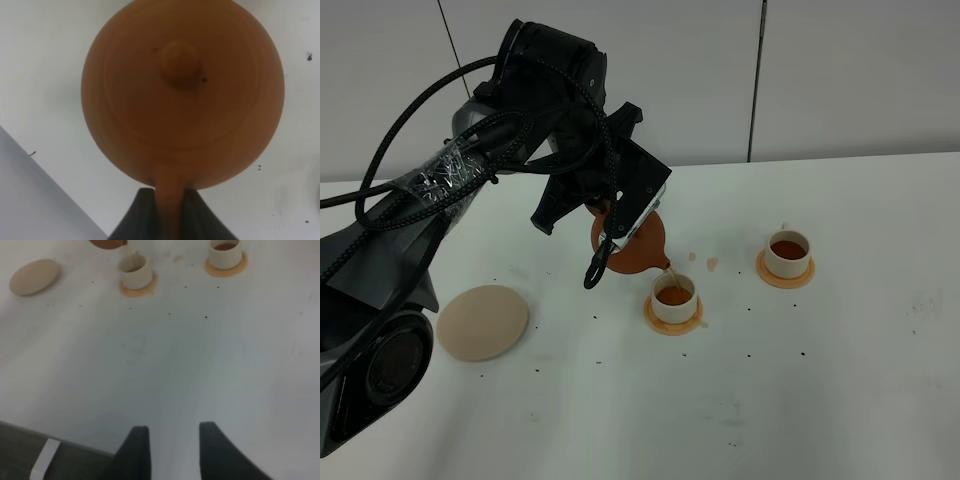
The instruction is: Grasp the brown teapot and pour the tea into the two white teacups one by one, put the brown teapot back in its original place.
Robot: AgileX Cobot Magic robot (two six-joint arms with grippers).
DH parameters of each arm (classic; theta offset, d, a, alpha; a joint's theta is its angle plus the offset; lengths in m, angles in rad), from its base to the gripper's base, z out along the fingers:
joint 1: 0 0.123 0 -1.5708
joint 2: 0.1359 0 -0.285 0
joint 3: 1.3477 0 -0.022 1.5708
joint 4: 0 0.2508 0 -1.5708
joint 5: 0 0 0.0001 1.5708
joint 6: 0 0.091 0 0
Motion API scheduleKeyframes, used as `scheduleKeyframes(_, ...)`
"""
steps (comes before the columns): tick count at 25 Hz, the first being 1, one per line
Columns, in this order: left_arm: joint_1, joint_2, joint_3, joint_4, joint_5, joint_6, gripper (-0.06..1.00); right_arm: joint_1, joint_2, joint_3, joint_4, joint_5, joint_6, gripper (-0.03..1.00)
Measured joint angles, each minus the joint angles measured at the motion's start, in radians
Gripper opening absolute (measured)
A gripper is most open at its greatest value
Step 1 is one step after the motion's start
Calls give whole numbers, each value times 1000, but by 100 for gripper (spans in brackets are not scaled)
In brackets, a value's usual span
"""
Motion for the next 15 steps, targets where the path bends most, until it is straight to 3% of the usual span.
scheduleKeyframes(15,0,0,0,30,-1,-4,17,0,0,0,0,0,0,24)
